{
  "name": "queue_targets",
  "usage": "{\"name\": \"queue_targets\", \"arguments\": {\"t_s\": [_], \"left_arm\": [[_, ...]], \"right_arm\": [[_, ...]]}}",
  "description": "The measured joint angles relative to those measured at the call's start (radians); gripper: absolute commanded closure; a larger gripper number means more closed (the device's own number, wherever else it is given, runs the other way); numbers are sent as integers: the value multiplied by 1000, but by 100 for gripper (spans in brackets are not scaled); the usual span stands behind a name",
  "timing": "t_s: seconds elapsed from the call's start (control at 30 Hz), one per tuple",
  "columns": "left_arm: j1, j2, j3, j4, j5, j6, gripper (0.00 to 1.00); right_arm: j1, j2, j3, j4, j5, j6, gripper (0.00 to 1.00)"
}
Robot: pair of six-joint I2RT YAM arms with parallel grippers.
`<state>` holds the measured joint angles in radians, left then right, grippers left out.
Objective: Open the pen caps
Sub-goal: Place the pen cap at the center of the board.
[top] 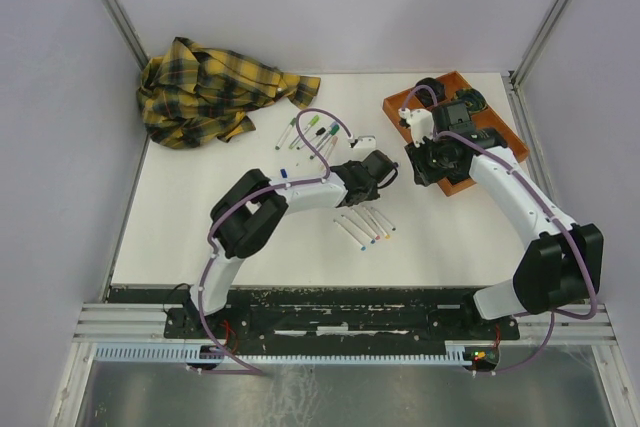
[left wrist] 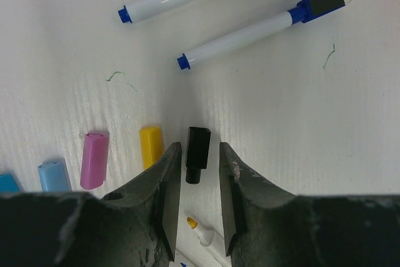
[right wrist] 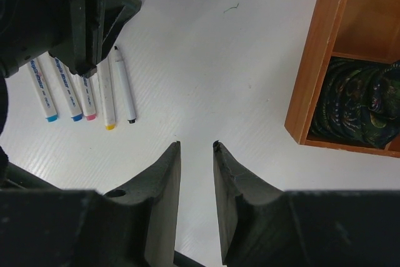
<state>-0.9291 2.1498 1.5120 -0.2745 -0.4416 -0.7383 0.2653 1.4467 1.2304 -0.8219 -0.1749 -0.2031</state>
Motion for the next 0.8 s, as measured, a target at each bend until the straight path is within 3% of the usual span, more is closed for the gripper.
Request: {"name": "queue_targets", "arguments": {"t_s": [0.13,0.3,0.6,0.8], "left_arm": [[0,-21,-14,10,8,10,63],[0,-153,-118,72,26,41,63],[0,-533,-491,323,-2,130,63],[0,-711,-728,455,-109,201,45]], "right_arm": [[0,-3,0,0,-5,0,65],[-3,-10,-1,0,-11,0,65],[-5,-23,-2,2,-47,0,66],[-5,-26,-2,1,-84,-4,66]]}}
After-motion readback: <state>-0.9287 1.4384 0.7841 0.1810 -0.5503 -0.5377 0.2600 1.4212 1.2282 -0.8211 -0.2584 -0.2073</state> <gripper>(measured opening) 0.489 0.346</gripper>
